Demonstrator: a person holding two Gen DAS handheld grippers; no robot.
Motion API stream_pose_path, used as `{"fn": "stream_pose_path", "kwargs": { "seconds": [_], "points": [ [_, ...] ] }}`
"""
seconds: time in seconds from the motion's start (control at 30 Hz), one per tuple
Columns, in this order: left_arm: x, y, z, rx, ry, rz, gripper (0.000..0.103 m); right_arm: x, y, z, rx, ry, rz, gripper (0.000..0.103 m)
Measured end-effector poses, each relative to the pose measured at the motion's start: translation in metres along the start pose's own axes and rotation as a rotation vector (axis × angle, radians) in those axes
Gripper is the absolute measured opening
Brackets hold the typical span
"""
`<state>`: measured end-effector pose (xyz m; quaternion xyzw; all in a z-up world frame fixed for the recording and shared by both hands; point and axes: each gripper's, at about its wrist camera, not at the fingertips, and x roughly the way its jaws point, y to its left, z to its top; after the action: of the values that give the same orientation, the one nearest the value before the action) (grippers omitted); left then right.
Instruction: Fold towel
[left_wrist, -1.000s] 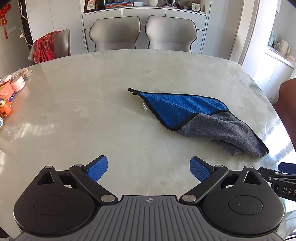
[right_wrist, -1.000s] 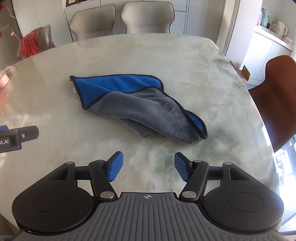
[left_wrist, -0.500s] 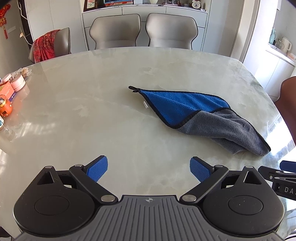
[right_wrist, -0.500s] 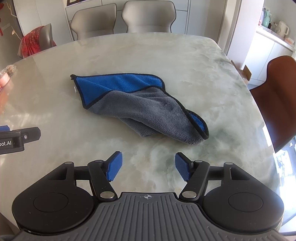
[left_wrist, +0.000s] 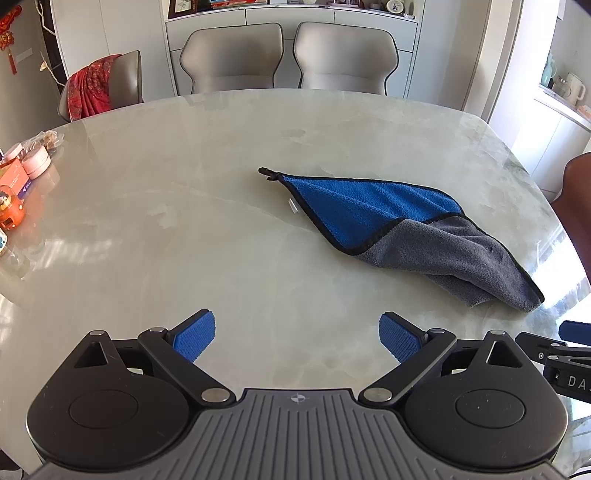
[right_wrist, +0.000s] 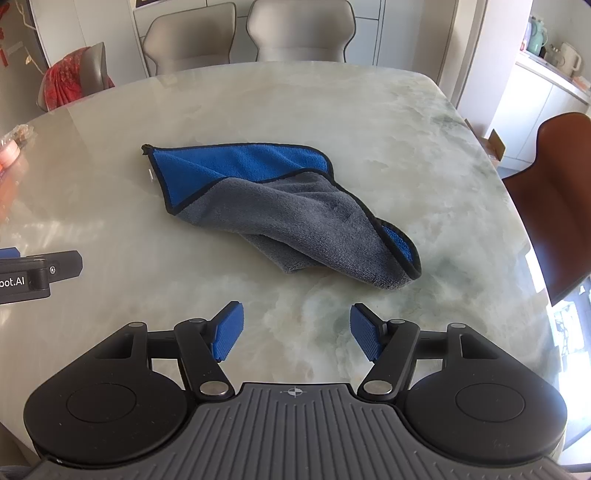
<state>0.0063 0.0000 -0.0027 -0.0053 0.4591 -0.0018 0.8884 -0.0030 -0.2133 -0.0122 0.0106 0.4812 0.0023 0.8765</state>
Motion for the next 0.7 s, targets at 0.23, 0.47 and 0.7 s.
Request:
{"fn": "stream_pose_path", "kwargs": {
  "seconds": [0.23,0.47,0.7],
  "points": [
    [0.002,0.001,0.003,0.001,0.006,0.005,0.098,0.002,0.001,0.002,-0.001,0.006,-0.001,0.066],
    [0.006,0.0,0.005,0.003,0.01,0.005,0.098,0.004,0.002,0.005,-0.004,0.01,0.0,0.066],
    [0.011,0.0,0.011,0.048,-0.004,-0.027,0.098,0.005,-0.002,0.01,-0.014,-0.009,0.012,0.066]
  ]
}}
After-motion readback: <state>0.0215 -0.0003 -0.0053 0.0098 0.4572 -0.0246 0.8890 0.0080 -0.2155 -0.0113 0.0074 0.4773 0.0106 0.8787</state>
